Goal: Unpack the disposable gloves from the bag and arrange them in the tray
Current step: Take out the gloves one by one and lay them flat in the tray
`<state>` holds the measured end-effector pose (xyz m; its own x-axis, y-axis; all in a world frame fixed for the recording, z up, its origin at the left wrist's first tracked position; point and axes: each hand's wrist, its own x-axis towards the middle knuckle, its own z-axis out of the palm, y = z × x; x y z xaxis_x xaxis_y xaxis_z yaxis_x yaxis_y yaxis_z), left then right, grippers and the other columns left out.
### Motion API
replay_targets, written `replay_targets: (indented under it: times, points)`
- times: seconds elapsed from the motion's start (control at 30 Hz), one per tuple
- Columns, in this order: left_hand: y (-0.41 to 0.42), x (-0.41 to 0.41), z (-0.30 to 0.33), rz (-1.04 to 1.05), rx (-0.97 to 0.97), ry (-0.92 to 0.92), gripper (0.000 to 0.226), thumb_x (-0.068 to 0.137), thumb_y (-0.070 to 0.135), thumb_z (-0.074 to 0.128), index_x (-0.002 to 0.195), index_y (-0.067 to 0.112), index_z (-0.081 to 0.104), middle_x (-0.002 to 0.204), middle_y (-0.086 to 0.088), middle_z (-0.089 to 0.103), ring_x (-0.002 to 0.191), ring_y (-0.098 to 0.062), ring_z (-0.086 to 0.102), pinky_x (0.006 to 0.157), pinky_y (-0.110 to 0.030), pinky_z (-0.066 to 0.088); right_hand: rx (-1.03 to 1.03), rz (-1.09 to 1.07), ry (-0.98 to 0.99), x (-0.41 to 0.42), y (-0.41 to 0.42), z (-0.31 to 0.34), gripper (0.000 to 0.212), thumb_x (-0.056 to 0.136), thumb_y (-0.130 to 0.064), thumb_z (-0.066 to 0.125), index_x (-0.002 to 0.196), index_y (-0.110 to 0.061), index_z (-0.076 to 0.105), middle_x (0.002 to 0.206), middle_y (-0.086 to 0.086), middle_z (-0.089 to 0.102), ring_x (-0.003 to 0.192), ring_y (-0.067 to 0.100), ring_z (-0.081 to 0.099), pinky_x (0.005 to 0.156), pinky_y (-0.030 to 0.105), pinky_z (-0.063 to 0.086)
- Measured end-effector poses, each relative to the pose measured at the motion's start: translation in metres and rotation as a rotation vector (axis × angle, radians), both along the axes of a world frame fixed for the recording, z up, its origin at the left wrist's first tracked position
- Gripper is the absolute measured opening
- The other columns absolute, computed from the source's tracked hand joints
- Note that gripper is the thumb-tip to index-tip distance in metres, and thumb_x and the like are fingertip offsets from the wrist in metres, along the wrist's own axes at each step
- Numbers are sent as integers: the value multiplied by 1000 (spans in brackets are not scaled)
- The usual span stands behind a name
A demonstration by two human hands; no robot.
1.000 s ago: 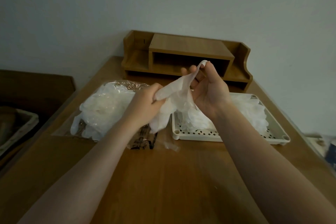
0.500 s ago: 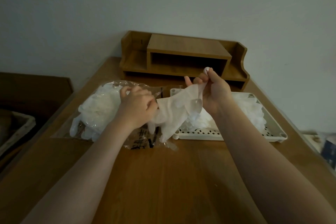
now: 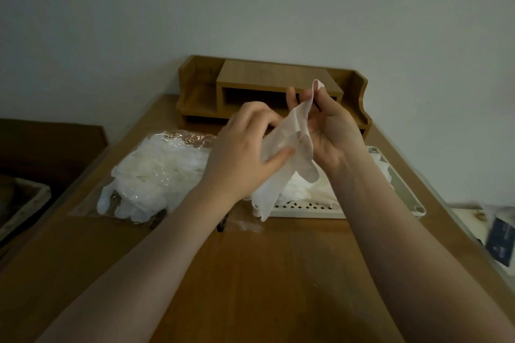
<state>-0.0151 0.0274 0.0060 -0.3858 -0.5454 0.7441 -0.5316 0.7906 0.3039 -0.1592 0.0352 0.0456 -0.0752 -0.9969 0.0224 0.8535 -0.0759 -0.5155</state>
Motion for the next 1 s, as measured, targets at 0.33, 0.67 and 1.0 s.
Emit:
replay_targets:
  times: [0.33,0.67,1.0]
  points:
    - [-4,-8,21,-249,1023,523,31,98,33,46,90,10,65,79,1,66,76,-16,64,66,-30,48,206,-115,426,-28,16,-4,25,99,-29,45,83,-12,53,72,4,58,68,18,65,74,35,52]
    - [-7,-24,42,-205,1355,305,54,98,51,34,98,8,66,78,-8,70,63,-17,65,60,-30,50,-155,205,1566,-48,26,-3,51,76,-37,75,121,-21,59,115,-8,63,107,8,60,97,33,49]
    - [-3,-39,24,-406,1494,274,67,95,61,19,86,13,64,75,-6,67,65,-16,63,63,-27,49,-154,2,1461,-49,28,-21,16,96,-18,52,88,-7,60,81,7,60,72,18,58,80,32,52]
